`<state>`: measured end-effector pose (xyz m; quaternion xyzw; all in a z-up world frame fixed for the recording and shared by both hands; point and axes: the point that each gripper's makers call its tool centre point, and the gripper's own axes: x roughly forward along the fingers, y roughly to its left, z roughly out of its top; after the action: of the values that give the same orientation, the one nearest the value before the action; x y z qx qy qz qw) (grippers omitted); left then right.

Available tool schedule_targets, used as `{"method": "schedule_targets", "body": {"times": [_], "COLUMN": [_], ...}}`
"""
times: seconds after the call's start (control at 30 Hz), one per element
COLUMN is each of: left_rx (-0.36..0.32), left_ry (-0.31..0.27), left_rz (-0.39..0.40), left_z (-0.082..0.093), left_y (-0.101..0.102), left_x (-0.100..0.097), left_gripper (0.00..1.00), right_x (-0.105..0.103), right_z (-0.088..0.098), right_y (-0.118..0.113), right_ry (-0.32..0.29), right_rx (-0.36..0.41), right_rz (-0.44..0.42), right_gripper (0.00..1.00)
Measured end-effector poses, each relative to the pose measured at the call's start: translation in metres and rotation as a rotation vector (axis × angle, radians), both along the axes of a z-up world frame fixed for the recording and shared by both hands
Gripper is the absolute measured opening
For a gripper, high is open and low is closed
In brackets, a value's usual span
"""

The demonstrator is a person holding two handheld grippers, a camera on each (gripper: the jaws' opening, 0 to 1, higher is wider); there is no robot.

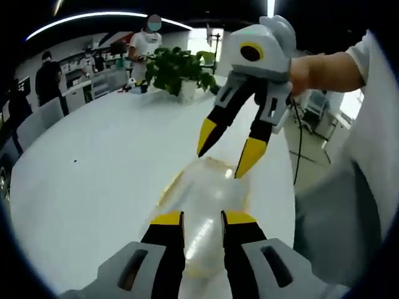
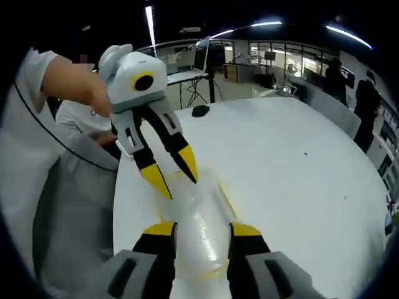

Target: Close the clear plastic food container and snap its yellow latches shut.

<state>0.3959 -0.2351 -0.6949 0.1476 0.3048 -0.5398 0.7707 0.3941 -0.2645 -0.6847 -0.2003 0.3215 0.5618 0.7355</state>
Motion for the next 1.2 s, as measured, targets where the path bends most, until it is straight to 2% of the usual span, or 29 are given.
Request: {"method": "schedule_targets", "body": {"times": [0.07,0.17,0.23,0.3,0.37,0.43,0.5,0.6,0.73,0.83,1.0,1.13,1.2], "left_rx": [-0.004,0.016,0.034,0.035,-0.003,0.016,0.020,0.035,0.035,0.054,0.072,0.101,0.099], "left_ry": [-0.005,-0.014,-0.020,-0.015,0.017,-0.002,0.006,0.013,-0.017,-0.045,-0.076,-0.072,-0.072], "left_rz": [-0.010,-0.049,-0.073,-0.073,-0.053,-0.062,-0.076,-0.088,-0.130,-0.152,-0.162,-0.171,-0.169], "left_z": [0.000,-0.005,-0.010,-0.011,-0.009,-0.012,-0.015,-0.019,-0.019,-0.020,-0.022,-0.027,-0.027], "left_y": [-0.004,-0.008,-0.009,-0.009,-0.013,-0.012,-0.014,-0.015,-0.020,-0.022,-0.020,-0.017,-0.016], "left_x": [0.001,-0.003,-0.006,-0.007,-0.008,-0.009,-0.013,-0.019,-0.027,-0.030,-0.028,-0.029,-0.029], "left_gripper": [0.21,0.21,0.21,0.21,0.21,0.21,0.23,0.28,0.38,0.41,0.40,0.41,0.41], "right_x": [0.001,0.005,0.008,0.008,0.009,0.010,0.010,0.009,0.008,0.009,0.014,0.025,0.026], "right_z": [0.000,-0.010,-0.013,-0.012,-0.014,-0.017,-0.018,-0.021,-0.026,-0.029,-0.032,-0.036,-0.038], "right_y": [0.008,0.013,0.014,0.018,0.018,0.019,0.021,0.023,0.024,0.024,0.024,0.022,0.022], "right_ry": [-0.012,-0.030,-0.027,-0.027,-0.029,-0.039,-0.023,-0.032,-0.024,-0.011,-0.015,-0.007,0.013], "right_rx": [0.010,-0.015,-0.022,-0.006,-0.019,-0.034,-0.028,-0.042,-0.050,-0.055,-0.074,-0.089,-0.097], "right_rz": [0.024,0.050,0.049,0.058,0.068,0.077,0.082,0.105,0.120,0.122,0.132,0.107,0.103], "right_gripper": [0.29,0.24,0.25,0.25,0.23,0.24,0.25,0.25,0.28,0.31,0.32,0.41,0.41]}}
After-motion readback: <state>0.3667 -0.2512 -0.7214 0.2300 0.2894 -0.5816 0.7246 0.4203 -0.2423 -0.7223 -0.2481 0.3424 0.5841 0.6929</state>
